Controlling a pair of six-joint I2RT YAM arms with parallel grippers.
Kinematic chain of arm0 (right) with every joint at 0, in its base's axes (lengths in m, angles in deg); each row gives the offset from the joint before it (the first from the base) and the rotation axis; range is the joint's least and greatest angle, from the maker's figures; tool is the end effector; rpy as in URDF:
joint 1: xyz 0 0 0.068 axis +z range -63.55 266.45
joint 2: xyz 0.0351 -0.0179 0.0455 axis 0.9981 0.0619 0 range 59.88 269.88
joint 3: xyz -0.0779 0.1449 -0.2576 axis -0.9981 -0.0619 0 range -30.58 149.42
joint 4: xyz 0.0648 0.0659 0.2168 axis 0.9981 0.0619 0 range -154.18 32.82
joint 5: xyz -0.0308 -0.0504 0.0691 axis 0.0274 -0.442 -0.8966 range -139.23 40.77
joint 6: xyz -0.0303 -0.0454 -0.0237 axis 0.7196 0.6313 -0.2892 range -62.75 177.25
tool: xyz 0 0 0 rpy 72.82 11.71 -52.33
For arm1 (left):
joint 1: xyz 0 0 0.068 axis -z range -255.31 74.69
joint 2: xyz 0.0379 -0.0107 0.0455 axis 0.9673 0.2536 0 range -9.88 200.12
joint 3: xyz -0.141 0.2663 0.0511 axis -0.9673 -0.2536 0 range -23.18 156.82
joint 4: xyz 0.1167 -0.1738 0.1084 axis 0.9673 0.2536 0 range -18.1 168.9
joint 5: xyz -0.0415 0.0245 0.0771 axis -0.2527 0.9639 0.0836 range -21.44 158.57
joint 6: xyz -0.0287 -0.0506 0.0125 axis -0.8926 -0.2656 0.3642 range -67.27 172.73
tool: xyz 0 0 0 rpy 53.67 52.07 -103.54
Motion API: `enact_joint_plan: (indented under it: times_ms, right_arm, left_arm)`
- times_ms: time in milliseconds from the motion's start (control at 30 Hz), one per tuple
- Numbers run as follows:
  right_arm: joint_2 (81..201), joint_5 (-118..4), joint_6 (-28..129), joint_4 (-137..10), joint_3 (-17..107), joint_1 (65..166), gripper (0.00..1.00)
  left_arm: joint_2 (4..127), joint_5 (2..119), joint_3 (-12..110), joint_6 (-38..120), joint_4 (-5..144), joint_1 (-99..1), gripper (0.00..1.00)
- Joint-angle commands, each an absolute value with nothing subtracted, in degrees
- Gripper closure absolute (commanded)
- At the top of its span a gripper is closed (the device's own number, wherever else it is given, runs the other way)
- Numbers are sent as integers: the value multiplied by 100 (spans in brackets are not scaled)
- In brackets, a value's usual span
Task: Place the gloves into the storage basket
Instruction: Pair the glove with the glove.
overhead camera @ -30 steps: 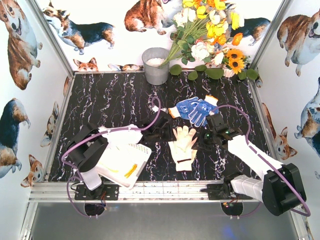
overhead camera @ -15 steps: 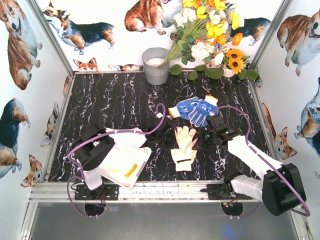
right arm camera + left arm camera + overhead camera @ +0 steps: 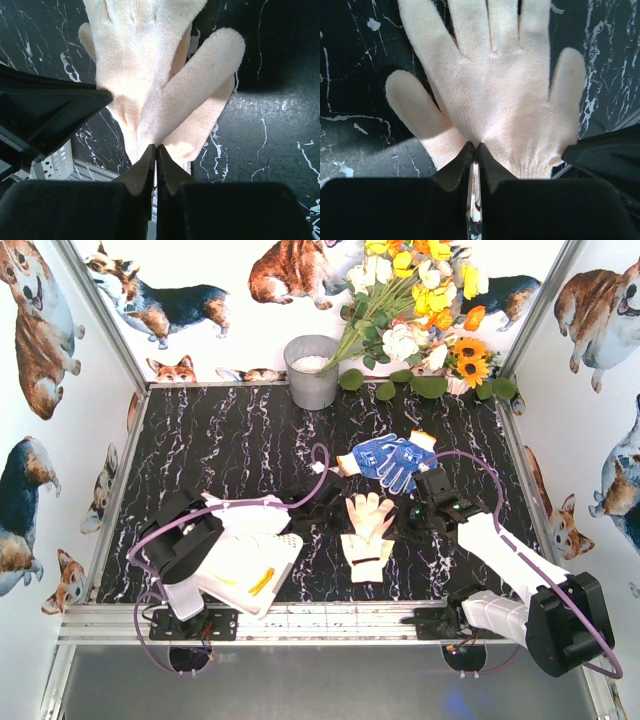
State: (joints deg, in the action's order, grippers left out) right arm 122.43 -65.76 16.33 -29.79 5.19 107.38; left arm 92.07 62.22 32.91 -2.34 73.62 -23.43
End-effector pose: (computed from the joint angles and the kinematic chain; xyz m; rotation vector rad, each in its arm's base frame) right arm 0.1447 0.0686 0.2320 0.3788 2.7453 0.7111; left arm 0.2155 -0.2825 0.2041 -0.0166 2.6402 -0.9102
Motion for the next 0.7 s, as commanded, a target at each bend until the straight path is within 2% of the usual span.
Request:
enact_joint_plan:
  times_ms: [0,667]
  right_arm:
    - [12124,-6858,1770,-3173,615,10727,100]
    - [11980,-7159,1841,-3046,381,10728,100]
  left_arm:
    - [8814,6363,3248,-83,7489,-2272,100]
    - [8363,6628,3017,-156,8113,-1785,100]
